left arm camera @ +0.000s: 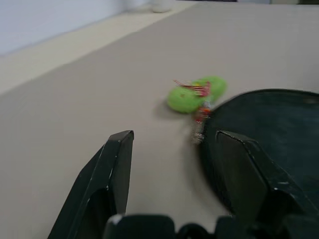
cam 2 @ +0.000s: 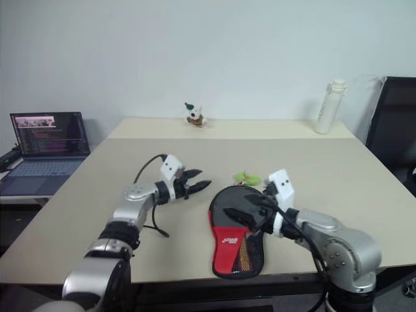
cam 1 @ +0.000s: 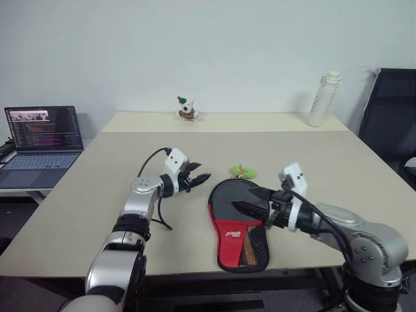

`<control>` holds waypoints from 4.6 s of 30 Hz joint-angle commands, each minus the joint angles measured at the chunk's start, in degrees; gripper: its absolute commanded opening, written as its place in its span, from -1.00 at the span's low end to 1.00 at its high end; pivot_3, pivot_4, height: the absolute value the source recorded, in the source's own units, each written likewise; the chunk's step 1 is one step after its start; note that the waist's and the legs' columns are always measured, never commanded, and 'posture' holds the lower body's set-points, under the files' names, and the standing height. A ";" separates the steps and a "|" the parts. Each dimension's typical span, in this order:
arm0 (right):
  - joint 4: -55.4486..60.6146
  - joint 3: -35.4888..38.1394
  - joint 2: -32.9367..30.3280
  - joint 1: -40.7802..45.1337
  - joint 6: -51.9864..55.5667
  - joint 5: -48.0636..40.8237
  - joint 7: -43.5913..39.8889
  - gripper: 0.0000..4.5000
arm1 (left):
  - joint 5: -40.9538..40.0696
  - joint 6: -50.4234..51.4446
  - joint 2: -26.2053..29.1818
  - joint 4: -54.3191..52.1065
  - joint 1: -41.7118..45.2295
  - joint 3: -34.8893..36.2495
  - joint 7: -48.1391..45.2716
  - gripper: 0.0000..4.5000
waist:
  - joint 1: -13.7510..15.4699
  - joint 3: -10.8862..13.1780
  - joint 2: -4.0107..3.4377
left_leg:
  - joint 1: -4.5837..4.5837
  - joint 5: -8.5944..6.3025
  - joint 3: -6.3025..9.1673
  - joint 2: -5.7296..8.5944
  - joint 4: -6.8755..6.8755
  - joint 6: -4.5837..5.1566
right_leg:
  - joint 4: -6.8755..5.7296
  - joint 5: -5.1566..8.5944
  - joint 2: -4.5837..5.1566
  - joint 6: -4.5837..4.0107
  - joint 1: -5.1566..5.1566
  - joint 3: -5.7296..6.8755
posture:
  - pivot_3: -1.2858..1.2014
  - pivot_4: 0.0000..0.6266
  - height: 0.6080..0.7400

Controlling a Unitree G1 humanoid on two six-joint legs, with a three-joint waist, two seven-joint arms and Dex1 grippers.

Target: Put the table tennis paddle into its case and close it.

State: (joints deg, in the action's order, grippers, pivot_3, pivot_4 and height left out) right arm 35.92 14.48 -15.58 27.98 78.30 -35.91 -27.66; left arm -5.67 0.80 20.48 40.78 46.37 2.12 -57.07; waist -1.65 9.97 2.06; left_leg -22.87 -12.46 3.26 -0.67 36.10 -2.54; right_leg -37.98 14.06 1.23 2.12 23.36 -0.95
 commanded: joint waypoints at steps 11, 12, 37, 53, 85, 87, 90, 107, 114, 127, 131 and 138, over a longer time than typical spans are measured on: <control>-18.65 -3.75 -13.47 8.18 -13.47 4.54 -1.43 1.00 | 3.70 -0.57 -3.27 0.08 1.57 -10.30 -1.76 0.27 | -0.39 0.04 -0.07 | 0.05 0.01 -0.14 0.02 0.01 0.02 | 0.03 0.04 -0.03 0.00 -0.01 -0.09 | 0.03 -0.52 1.00; -22.01 -4.44 -13.36 9.80 -15.11 6.26 -0.18 1.00 | 4.03 -1.14 -3.43 0.92 1.35 -10.64 -1.64 0.27 | -0.57 0.05 -0.09 | 0.08 0.00 -0.19 0.01 0.01 0.02 | 0.02 0.04 -0.04 0.00 -0.01 -0.14 | 0.03 -0.52 1.00; -111.91 -5.27 11.73 43.11 -67.77 27.46 20.58 1.00 | 4.43 4.77 0.95 -15.75 -10.28 -11.30 1.14 0.27 | -1.09 0.19 -0.32 | 0.02 0.01 -0.25 -0.03 -0.12 0.04 | -0.04 -0.16 -0.04 -0.36 0.12 -0.20 | 0.03 -0.52 1.00; -112.95 -2.23 12.98 42.70 -69.30 30.68 23.41 -0.96 | 3.96 9.33 3.90 -23.73 -15.77 -12.09 3.22 0.28 | -1.43 0.20 -0.33 | 0.08 0.01 -0.21 -0.04 -0.11 0.04 | -0.05 -0.18 -0.05 -0.40 0.10 -0.18 | 0.03 -0.52 1.00; -108.13 -3.73 6.49 45.69 -70.71 33.04 19.50 -0.99 | 11.69 -10.92 -6.46 22.03 5.32 -17.29 1.90 0.28 | -1.53 0.22 -0.36 | 0.14 0.01 -0.21 0.00 -0.13 0.05 | -0.01 -0.17 -0.05 -0.39 -0.02 -0.14 | 0.03 -0.52 1.00; -107.18 -5.14 5.17 44.48 -70.58 34.19 19.05 -0.99 | 11.67 -11.04 -6.94 22.54 5.36 -17.19 1.96 0.28 | -1.50 0.22 -0.36 | 0.15 0.01 -0.21 0.00 -0.13 0.05 | -0.01 -0.13 -0.05 -0.32 -0.03 -0.14 | 0.03 -0.52 1.00; -105.24 -6.31 4.15 42.92 -69.99 34.76 18.56 -0.99 | 11.73 -11.26 -7.28 22.97 5.32 -17.09 1.95 0.28 | -1.40 0.21 -0.36 | 0.16 0.01 -0.20 0.00 -0.12 0.05 | 0.00 -0.01 -0.05 -0.13 -0.06 -0.14 | 0.03 -0.52 1.00; -16.88 -8.09 -11.93 -3.53 -20.28 29.79 6.31 -0.99 | 12.49 -12.18 -8.96 25.57 6.29 -17.26 3.23 0.28 | -0.01 0.03 -0.64 | 0.13 0.00 -0.08 0.05 -0.07 0.05 | 0.11 0.03 -0.04 -0.09 -0.14 -0.06 | 0.03 -0.52 1.00; -0.01 -4.60 -11.59 -11.85 -4.58 24.84 6.39 -0.99 | 13.00 -12.91 -9.47 26.88 6.98 -17.40 3.76 0.28 | 0.11 -0.02 -0.58 | 0.11 0.00 -0.09 0.05 -0.02 0.04 | 0.27 0.03 -0.03 -0.09 -0.20 -0.05 | 0.03 -0.52 1.00; 1.07 -4.57 -10.40 -11.19 0.54 19.71 5.64 -0.40 | 12.07 -12.86 -10.39 26.62 7.27 -16.56 3.17 0.28 | 0.13 -0.04 -0.56 | 0.09 0.00 -0.08 0.06 -0.03 0.04 | 0.32 0.03 -0.02 -0.08 -0.20 -0.03 | 0.03 -0.52 1.00; 4.90 -6.67 -20.10 -15.06 -4.07 15.01 -3.65 0.23 | 12.01 -12.85 -10.75 26.53 7.30 -16.49 3.41 0.28 | 0.37 -0.05 -0.55 | 0.04 0.00 -0.06 0.10 -0.03 0.04 | 0.38 0.04 0.02 -0.08 -0.20 -0.01 | 0.03 -0.52 1.00; -1.61 -5.14 -27.53 -14.24 -14.63 15.37 -7.38 0.99 | 11.30 -12.95 -11.26 25.80 7.80 -15.91 2.74 0.28 | 0.12 -0.06 -0.49 | 0.03 0.00 -0.07 0.08 -0.05 0.04 | 0.76 -0.06 0.02 0.09 -0.33 0.00 | 0.03 -0.52 1.00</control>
State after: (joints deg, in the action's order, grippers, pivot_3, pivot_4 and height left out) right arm 34.80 7.89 -42.02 12.45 67.17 -20.80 -34.08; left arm 3.64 -13.19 9.64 64.09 55.89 -12.78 -53.38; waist -1.52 9.91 1.57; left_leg -22.86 -12.46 3.18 -0.58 36.05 -2.50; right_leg -37.18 13.99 1.25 2.21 23.03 -0.96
